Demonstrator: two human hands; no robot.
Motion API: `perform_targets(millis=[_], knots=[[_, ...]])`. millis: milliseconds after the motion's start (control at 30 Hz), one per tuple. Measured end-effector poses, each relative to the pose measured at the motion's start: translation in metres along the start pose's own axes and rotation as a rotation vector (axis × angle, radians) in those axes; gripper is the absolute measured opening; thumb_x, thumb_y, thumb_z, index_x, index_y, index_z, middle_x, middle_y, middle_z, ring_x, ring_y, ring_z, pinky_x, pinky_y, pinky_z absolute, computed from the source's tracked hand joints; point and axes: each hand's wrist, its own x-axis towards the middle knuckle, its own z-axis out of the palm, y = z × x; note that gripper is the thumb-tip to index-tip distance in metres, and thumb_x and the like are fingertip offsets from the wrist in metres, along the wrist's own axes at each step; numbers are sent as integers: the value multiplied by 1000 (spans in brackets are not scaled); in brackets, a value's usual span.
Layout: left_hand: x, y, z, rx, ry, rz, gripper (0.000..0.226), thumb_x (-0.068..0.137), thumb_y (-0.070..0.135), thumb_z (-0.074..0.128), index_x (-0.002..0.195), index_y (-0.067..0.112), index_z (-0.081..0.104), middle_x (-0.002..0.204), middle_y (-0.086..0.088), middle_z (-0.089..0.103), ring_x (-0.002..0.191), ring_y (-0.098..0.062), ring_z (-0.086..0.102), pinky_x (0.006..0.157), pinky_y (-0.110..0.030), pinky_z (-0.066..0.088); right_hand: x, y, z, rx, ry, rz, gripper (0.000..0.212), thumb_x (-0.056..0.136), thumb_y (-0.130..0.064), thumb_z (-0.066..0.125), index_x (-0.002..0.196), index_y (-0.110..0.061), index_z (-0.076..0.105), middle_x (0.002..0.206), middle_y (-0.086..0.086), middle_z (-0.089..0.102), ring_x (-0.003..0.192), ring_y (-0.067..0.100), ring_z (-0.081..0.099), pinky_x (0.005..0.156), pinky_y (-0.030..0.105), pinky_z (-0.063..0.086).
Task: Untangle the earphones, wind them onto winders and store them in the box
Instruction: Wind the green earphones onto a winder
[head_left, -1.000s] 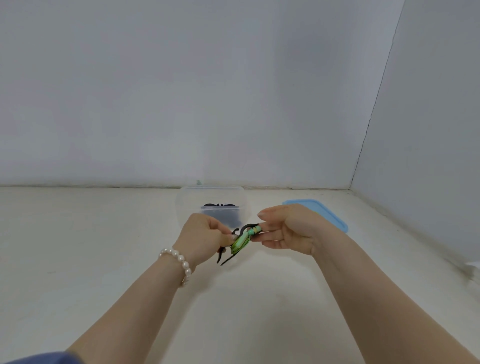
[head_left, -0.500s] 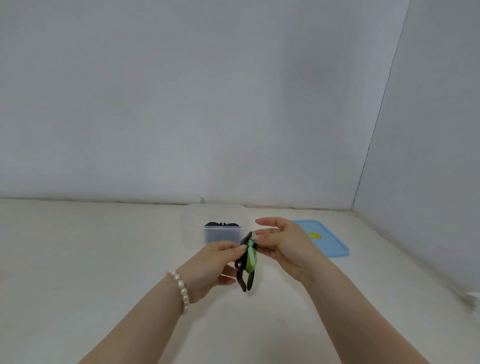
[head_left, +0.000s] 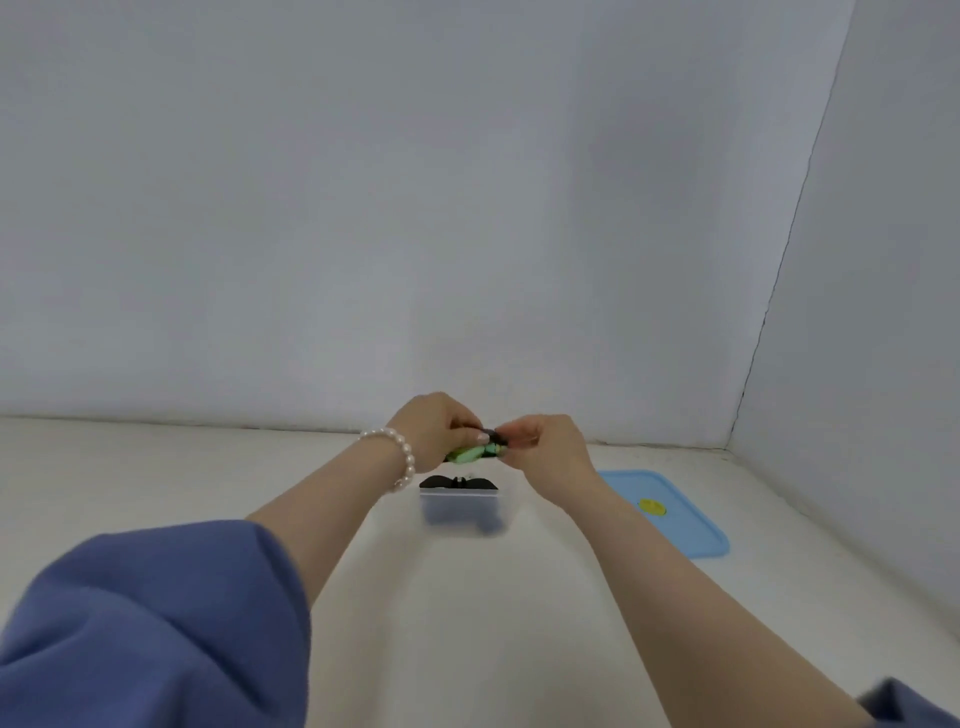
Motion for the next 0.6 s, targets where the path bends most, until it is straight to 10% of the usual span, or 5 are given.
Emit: perform_targets(millis=[333,600], knots=[[9,-27,33,67,-125,-34,22,87,27,59,97,13,72,76,-2,64,70,-11,53,59,-18,37,-10,33,16,-665,-179,-220,24,90,-23,45,96,-13,66,93,5,65,90,25,57,80,37,45],[3,-16,45,-31,-255,-90,19,75,21,73,93,16,75,71,6,67,61,-5,52,59,-14,43,-39,33,-8,-415,-138,-81,15,77,-12,70,73,-22,59,82,-4,60,73,10,54,58,12,38]])
